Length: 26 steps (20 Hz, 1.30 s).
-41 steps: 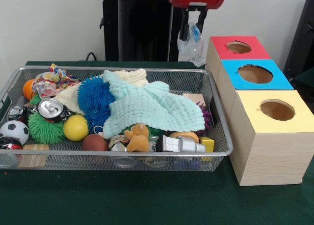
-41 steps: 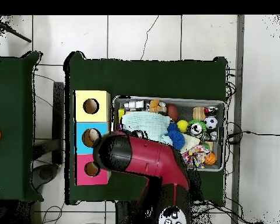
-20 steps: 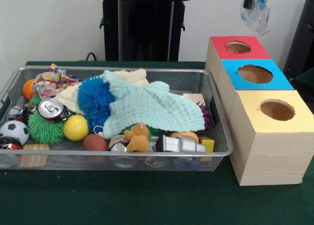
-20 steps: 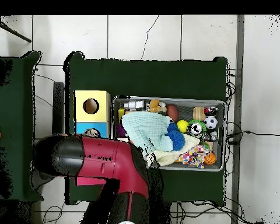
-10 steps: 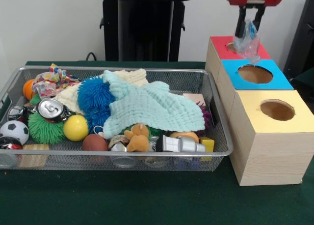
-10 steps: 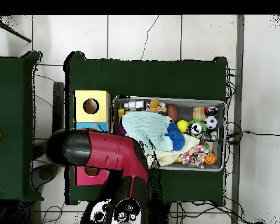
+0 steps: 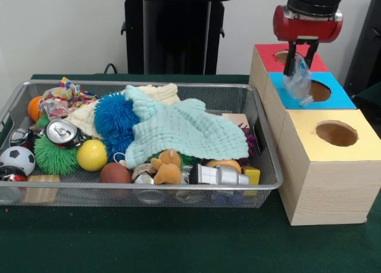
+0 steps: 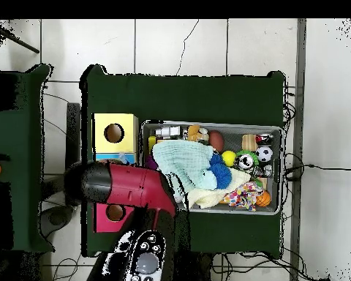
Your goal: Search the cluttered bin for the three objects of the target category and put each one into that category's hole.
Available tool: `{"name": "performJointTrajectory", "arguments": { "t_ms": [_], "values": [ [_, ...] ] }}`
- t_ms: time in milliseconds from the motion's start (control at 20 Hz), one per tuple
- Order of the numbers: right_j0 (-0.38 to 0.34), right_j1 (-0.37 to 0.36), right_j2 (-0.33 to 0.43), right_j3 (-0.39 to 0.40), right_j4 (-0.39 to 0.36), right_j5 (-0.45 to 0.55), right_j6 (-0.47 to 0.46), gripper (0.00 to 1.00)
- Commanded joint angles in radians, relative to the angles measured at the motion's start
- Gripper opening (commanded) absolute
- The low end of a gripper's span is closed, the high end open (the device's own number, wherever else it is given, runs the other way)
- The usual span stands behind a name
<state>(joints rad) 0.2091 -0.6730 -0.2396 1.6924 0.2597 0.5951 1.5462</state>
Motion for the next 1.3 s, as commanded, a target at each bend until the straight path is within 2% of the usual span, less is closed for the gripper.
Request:
{"name": "performJointTrajectory", "arguments": {
  "t_ms": [50, 200, 450, 700, 1050, 1300],
  "values": [
    [0.101, 0.079, -0.006, -0.068, 0.094, 0.038, 0.448, 0.0],
    [0.125, 0.077, -0.021, -0.076, 0.111, 0.061, 0.47, 0.0],
    [0.109, 0.063, -0.01, -0.049, 0.114, 0.05, 0.445, 0.0],
    [0.029, 0.062, 0.028, -0.023, 0.096, 0.027, 0.366, 0.0],
    [-0.077, 0.044, 0.038, -0.013, 0.02, 0.048, 0.237, 0.0],
    [-0.092, 0.025, 0.054, 0.037, 0.01, 0.025, 0.25, 0.0]
  ]
}}
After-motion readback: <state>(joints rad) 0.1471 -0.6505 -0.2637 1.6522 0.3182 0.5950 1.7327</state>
